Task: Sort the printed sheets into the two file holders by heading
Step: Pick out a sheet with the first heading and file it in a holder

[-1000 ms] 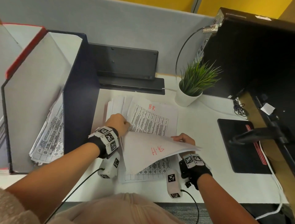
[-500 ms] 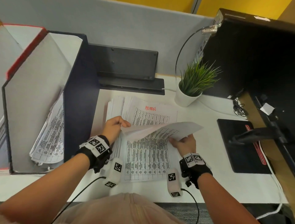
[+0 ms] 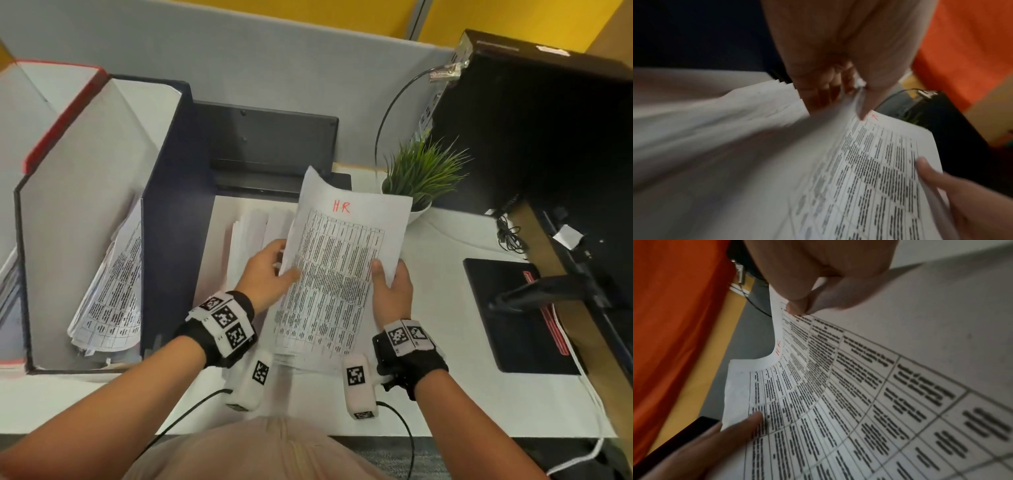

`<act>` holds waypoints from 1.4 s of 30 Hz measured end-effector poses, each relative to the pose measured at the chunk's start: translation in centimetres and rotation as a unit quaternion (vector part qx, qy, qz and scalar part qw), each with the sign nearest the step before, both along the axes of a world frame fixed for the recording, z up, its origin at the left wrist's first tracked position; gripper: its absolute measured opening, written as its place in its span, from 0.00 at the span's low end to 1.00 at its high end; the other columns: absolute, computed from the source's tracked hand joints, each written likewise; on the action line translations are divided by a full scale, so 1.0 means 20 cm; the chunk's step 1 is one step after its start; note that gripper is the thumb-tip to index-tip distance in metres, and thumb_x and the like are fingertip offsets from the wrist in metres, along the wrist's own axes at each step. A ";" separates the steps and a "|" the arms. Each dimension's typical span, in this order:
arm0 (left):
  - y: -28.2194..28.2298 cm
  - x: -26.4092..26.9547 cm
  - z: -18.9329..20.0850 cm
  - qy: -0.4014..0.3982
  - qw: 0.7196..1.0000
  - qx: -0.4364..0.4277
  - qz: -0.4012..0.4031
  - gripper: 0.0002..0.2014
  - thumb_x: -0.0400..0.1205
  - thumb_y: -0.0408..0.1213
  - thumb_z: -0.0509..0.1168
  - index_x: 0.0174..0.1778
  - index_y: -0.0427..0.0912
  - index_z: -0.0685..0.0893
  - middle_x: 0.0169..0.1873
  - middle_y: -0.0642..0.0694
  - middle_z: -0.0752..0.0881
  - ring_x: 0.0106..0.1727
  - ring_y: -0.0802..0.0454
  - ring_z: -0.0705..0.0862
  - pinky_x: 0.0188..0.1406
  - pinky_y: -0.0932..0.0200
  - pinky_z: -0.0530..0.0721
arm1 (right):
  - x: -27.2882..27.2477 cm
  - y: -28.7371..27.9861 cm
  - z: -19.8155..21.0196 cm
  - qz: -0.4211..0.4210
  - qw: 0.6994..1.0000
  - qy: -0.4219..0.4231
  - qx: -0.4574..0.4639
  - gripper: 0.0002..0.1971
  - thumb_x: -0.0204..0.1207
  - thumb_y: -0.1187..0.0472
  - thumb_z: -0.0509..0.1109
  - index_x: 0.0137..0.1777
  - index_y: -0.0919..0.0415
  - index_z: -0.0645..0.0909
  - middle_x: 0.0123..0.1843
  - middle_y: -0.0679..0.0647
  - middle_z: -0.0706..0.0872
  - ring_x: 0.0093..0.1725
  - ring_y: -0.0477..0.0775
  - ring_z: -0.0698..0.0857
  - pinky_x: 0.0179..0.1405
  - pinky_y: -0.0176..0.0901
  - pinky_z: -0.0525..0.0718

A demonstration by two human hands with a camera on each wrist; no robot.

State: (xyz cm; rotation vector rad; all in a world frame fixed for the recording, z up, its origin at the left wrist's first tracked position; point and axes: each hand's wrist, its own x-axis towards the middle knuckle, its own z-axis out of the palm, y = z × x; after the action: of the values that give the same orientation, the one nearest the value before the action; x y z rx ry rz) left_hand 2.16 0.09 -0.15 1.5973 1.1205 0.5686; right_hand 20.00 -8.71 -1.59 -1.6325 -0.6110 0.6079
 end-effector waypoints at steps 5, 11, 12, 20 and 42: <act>0.00 0.01 0.18 -0.097 0.982 0.144 0.070 0.15 0.80 0.27 0.64 0.61 0.45 0.75 0.53 0.53 0.84 0.51 0.63 0.84 0.47 0.74 0.82 | -0.02 0.05 0.22 -0.009 0.990 -0.015 0.137 0.11 0.81 0.65 0.64 0.60 0.53 0.75 0.55 0.41 0.83 0.58 0.40 0.83 0.53 0.22 0.80; -0.04 0.02 0.26 -0.152 0.966 0.176 0.110 0.15 0.79 0.33 0.68 0.58 0.50 0.74 0.49 0.62 0.83 0.49 0.67 0.84 0.47 0.68 0.85 | -0.06 0.07 0.33 0.010 0.985 -0.009 0.172 0.15 0.77 0.64 0.69 0.62 0.51 0.75 0.57 0.43 0.85 0.58 0.39 0.85 0.56 0.32 0.83; -0.04 0.03 0.24 -0.138 0.970 0.164 0.112 0.14 0.79 0.33 0.67 0.58 0.51 0.74 0.48 0.61 0.83 0.49 0.66 0.84 0.48 0.64 0.86 | -0.08 0.07 0.32 0.014 0.988 0.002 0.153 0.16 0.77 0.64 0.70 0.64 0.56 0.75 0.57 0.47 0.85 0.59 0.43 0.85 0.59 0.38 0.84; -0.01 0.01 0.22 -0.162 0.965 0.149 0.141 0.11 0.80 0.36 0.66 0.57 0.53 0.80 0.46 0.66 0.85 0.50 0.72 0.85 0.45 0.75 0.82 | -0.08 0.07 0.30 0.004 0.990 0.023 0.142 0.12 0.74 0.62 0.73 0.55 0.49 0.80 0.50 0.39 0.87 0.53 0.35 0.86 0.51 0.29 0.85; 0.08 -0.47 0.79 -0.037 0.969 0.166 0.178 0.14 0.78 0.37 0.70 0.36 0.28 0.80 0.27 0.38 0.79 0.25 0.54 0.74 0.25 0.60 0.76 | -0.19 0.17 0.43 0.201 0.969 -0.056 0.129 0.17 0.65 0.55 0.74 0.54 0.45 0.76 0.46 0.49 0.86 0.44 0.42 0.86 0.46 0.31 0.86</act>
State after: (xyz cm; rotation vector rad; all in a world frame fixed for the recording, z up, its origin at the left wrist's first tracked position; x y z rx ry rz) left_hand -7.29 1.69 15.74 1.6463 1.3150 1.0930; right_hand 16.12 -5.35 7.06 -1.3113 -1.0744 0.6992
